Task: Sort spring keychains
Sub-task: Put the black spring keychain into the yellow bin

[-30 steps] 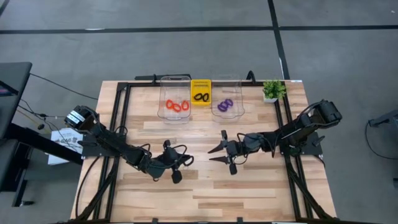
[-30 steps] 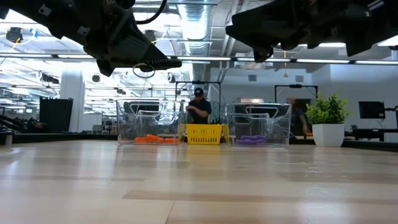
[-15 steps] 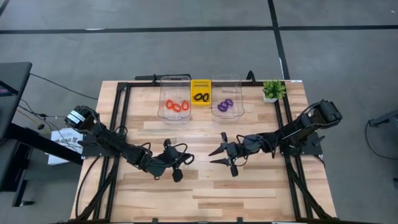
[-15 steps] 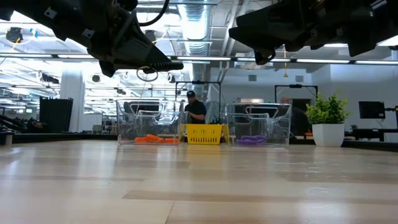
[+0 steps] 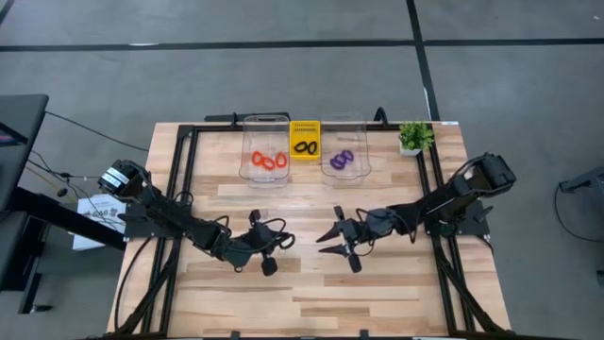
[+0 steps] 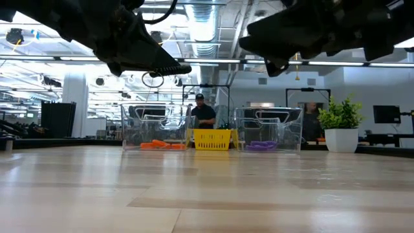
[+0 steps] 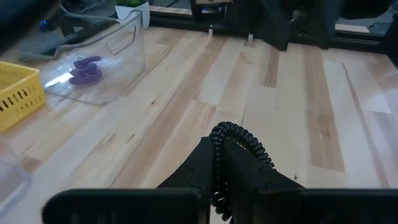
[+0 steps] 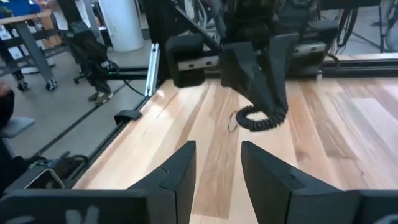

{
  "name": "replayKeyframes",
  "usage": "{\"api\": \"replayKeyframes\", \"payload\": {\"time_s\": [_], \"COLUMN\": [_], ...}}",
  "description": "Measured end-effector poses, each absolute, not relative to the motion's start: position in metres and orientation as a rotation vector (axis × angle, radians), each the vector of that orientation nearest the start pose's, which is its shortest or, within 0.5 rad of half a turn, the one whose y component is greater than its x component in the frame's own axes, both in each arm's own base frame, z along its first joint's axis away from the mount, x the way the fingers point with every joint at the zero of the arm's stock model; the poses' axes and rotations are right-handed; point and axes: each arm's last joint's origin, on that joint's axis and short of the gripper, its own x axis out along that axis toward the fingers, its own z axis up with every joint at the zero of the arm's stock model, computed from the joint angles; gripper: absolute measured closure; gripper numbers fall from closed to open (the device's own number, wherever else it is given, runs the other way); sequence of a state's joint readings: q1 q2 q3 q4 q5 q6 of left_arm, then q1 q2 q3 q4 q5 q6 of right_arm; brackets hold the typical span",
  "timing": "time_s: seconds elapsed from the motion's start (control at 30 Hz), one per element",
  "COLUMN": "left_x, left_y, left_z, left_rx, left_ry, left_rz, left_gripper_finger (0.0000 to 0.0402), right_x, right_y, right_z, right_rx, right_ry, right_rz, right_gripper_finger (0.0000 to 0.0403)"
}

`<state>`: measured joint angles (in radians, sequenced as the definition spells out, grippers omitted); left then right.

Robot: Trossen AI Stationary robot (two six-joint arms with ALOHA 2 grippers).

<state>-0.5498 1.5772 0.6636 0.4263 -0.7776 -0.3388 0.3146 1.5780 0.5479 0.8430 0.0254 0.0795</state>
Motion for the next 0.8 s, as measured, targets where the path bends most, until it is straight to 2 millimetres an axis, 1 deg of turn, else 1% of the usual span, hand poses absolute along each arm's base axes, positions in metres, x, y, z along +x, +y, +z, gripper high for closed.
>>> {"api": "replayKeyframes", "payload": {"time_s": [0.07,0.2,0.3,0.43,0.57,0.63,0.8], "left_x": [0.264,0.266,0.266,0.265,0.265,0.265,0.265], "left_y": [-0.137,-0.135,-0.135,-0.135,-0.135,-0.135,-0.135], "left_z": [0.169,0.17,0.17,0.169,0.169,0.169,0.169], "left_rx": [-0.01,0.037,0.074,0.102,0.11,0.112,0.113], "left_ry": [0.342,0.342,0.348,0.355,0.357,0.358,0.358], "left_rz": [0.283,0.28,0.274,0.269,0.265,0.264,0.264], "left_gripper_finger": [0.0377,0.0377,0.0377,0.0377,0.0376,0.0376,0.0376], "right_x": [0.29,0.311,0.326,0.338,0.345,0.347,0.35], "right_y": [0.094,0.1,0.105,0.105,0.1,0.096,0.086], "right_z": [0.168,0.155,0.156,0.158,0.161,0.159,0.159], "right_rx": [0.047,0.04,0.042,0.046,0.071,0.077,0.106], "right_ry": [0.198,0.237,0.225,0.213,0.235,0.265,0.267], "right_rz": [0.28,0.279,0.28,0.271,0.246,0.23,0.197], "right_gripper_finger": [0.0285,0.0285,0.0285,0.0285,0.0285,0.0285,0.0284]}}
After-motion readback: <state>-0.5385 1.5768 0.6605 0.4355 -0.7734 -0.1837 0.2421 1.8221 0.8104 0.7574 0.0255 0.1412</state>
